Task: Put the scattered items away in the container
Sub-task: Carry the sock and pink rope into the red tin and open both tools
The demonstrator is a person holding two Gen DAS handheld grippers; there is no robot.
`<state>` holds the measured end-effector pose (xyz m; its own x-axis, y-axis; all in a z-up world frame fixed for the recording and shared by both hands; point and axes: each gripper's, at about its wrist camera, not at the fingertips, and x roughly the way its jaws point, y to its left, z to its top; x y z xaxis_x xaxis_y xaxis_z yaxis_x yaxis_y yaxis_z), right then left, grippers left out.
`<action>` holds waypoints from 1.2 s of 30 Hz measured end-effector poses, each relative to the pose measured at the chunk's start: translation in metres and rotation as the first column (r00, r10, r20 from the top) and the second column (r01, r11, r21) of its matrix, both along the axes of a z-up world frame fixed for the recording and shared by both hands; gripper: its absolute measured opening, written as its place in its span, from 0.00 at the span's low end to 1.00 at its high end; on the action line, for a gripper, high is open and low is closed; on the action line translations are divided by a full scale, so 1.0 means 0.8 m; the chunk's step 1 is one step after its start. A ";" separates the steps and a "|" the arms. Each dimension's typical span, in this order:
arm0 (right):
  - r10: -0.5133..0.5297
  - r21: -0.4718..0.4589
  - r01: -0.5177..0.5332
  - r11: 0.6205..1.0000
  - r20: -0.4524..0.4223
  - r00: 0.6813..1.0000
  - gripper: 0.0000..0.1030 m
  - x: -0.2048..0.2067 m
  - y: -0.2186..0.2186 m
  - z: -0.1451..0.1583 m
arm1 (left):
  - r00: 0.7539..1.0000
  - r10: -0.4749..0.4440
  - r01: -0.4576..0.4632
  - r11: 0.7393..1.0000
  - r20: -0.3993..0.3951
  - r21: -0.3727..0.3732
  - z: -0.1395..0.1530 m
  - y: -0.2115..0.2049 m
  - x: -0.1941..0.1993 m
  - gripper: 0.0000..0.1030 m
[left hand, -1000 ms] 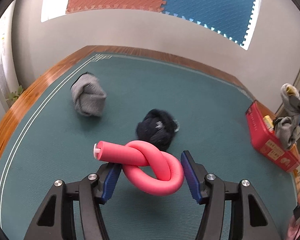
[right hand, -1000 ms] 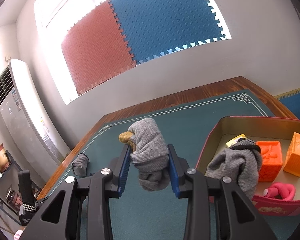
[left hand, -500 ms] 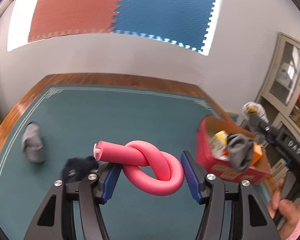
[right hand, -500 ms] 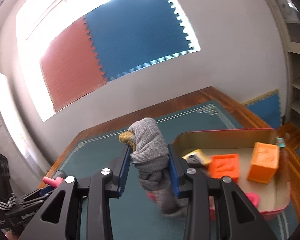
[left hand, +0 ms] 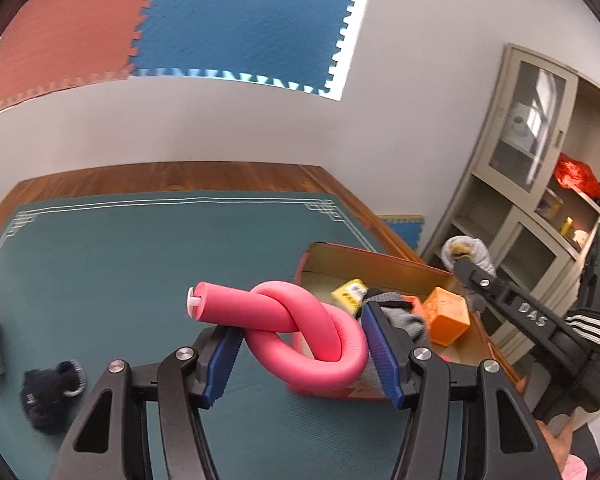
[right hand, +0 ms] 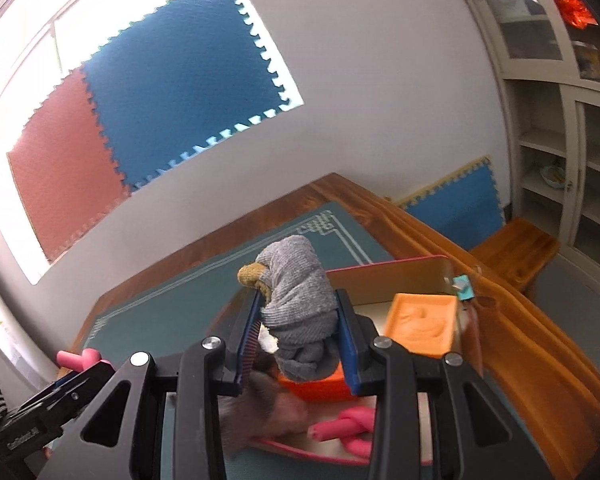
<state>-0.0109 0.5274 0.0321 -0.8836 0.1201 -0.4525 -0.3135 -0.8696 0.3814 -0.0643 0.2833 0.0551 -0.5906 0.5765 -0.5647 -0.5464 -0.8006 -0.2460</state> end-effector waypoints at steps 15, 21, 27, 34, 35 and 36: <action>-0.115 0.075 0.112 0.991 0.036 0.993 0.64 -0.006 0.016 -0.008 | 0.996 -0.071 0.071 0.997 0.046 0.003 -0.015 0.087 -0.061 0.60; -0.138 0.092 0.137 0.986 0.014 0.990 0.72 0.001 0.018 0.000 | 0.996 -0.071 0.069 0.997 0.062 0.029 -0.011 0.088 -0.076 0.82; -0.167 0.053 0.168 0.984 -0.006 0.986 0.73 0.008 0.027 0.002 | 0.993 -0.094 0.086 0.992 0.078 0.095 0.004 0.060 -0.079 0.82; -0.155 0.055 0.156 0.986 -0.020 0.988 0.74 0.009 0.021 0.006 | 0.991 -0.116 0.108 0.989 0.069 0.105 0.008 0.014 -0.062 0.82; -0.156 0.055 0.157 0.986 -0.021 0.988 0.75 0.010 0.020 0.006 | 0.991 -0.122 0.115 0.989 0.063 0.096 0.007 0.009 -0.059 0.82; -0.156 0.054 0.157 0.986 -0.021 0.987 0.75 0.010 0.020 0.006 | 0.990 -0.129 0.124 0.989 0.058 0.086 0.005 0.004 -0.055 0.82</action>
